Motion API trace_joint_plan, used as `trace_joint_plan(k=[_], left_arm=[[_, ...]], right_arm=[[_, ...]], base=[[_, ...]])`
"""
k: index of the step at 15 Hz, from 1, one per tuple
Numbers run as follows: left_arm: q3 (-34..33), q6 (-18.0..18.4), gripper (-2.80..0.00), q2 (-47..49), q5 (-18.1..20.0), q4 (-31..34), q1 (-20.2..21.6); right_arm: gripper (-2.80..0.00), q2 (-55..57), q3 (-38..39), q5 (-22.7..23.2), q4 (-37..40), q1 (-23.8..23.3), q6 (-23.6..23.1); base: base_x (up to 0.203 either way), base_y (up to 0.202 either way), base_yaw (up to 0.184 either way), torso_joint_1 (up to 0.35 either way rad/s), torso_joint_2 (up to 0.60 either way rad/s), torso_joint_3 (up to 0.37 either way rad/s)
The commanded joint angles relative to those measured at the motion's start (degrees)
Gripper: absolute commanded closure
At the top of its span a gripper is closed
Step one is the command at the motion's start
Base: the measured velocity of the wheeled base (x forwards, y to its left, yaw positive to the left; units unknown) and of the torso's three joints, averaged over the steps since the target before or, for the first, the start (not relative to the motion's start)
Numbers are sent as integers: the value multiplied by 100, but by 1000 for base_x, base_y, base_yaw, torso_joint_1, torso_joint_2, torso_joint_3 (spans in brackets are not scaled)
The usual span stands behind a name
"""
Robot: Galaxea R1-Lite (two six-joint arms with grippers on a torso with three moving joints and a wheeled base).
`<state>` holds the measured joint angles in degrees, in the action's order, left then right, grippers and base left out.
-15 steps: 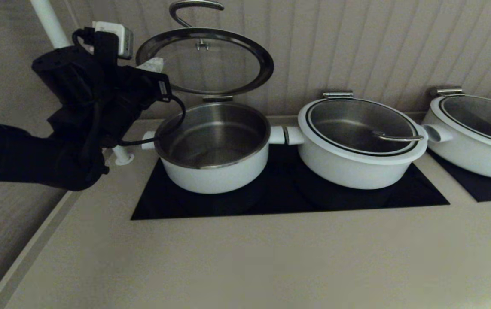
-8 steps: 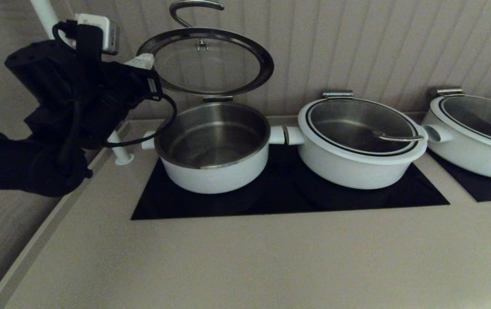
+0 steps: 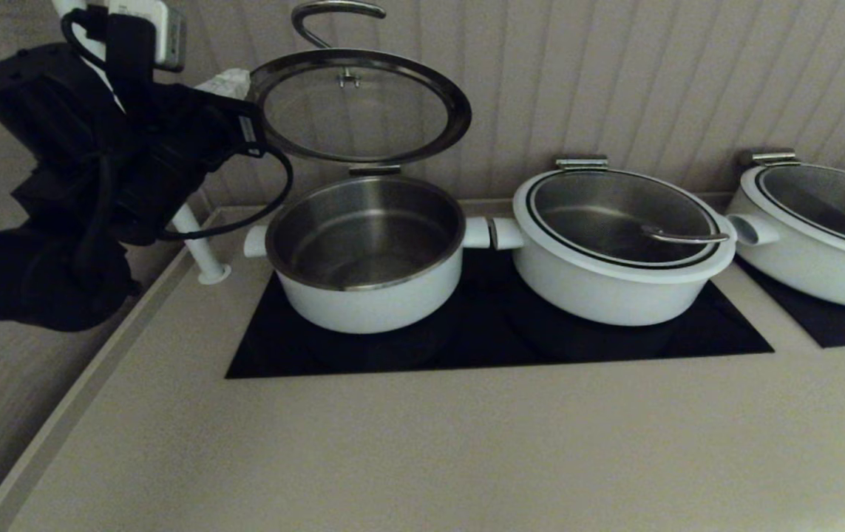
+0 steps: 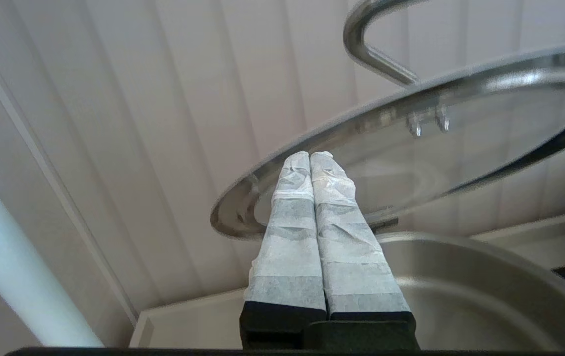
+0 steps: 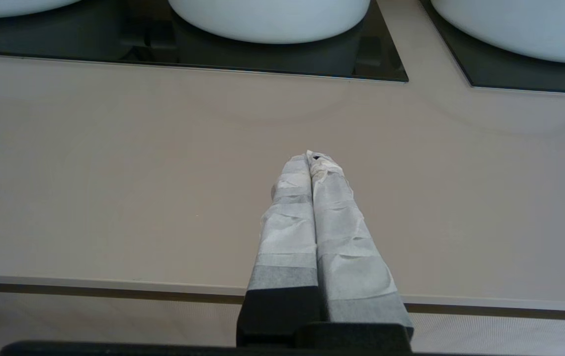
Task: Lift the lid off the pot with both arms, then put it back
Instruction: Close the pot lid
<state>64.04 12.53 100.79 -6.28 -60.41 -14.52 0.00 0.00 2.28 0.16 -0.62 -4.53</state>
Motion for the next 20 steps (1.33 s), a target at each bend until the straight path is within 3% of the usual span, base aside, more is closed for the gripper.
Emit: trace_joint_plan(k=[1,15,20], left_arm=[[210,12,0,-11,-5,112,2],[2390,22,0,490,353,1838,-7],[2490,30,0,547,373,2070,-7]], right_arm=[[0,0,0,1,2,1,-4],[0,3,0,1,2,1,-4],[0,0,0,1,2,1,-4]], base=[[0,0,0,0,0,0],[0,0,0,0,0,0],[0,0,0,0,0,0]])
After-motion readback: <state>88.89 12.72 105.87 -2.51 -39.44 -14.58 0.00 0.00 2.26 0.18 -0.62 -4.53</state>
